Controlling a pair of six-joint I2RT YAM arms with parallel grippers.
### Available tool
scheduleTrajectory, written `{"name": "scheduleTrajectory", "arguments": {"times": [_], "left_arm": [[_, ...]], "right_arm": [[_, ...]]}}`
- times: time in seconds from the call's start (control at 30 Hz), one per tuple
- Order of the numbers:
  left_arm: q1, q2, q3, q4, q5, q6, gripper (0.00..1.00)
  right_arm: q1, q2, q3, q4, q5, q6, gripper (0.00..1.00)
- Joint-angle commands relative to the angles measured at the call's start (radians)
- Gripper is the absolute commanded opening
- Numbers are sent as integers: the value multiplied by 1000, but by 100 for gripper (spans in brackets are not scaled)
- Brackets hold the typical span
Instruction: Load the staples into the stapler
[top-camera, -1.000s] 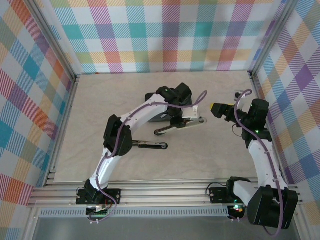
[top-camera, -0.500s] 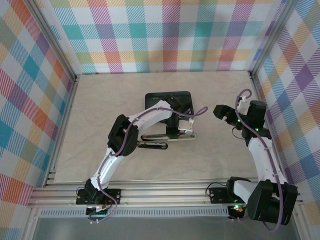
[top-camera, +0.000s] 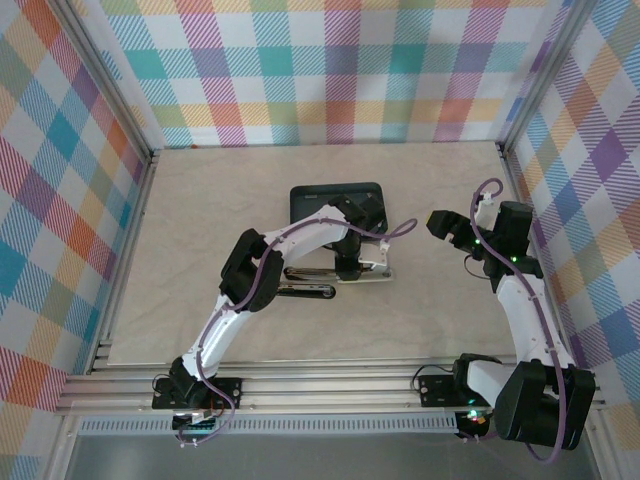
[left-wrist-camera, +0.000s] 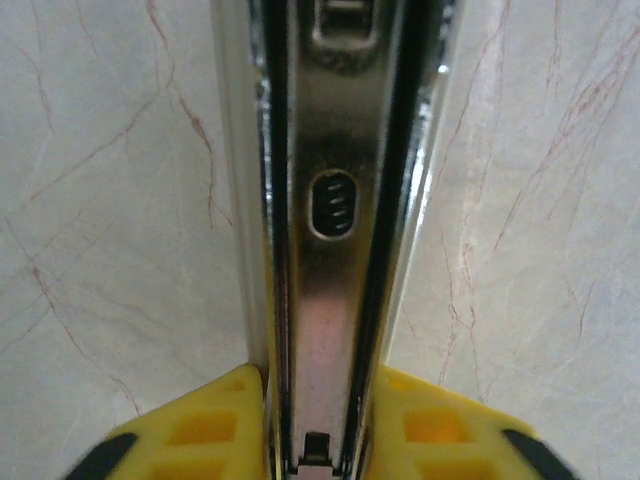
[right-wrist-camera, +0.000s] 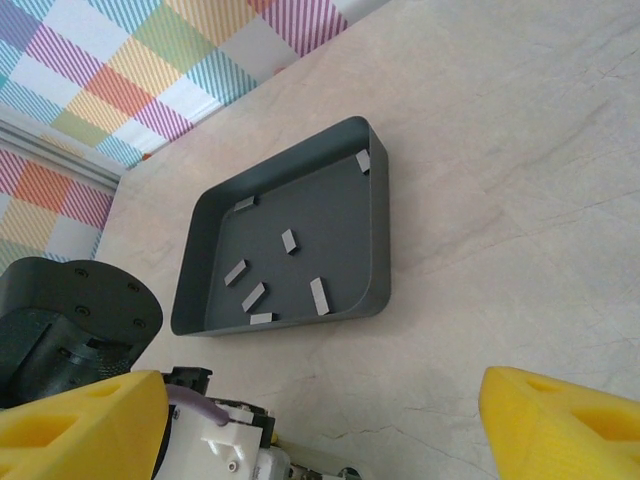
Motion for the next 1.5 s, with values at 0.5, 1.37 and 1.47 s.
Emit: {"name": "scheduleTrajectory", "arguments": {"times": [0.5, 1.37, 1.47], "left_arm": [[175, -408, -242, 294, 309, -397, 68], [583, -607, -564, 352, 160, -773, 69], [592, -597, -566, 345, 154, -778, 69]], "right_arm": [[167, 143, 201, -212, 12, -343, 70], [577, 1034, 1075, -495, 428, -361, 43], [588, 1119, 1147, -494, 449, -370, 43]]}}
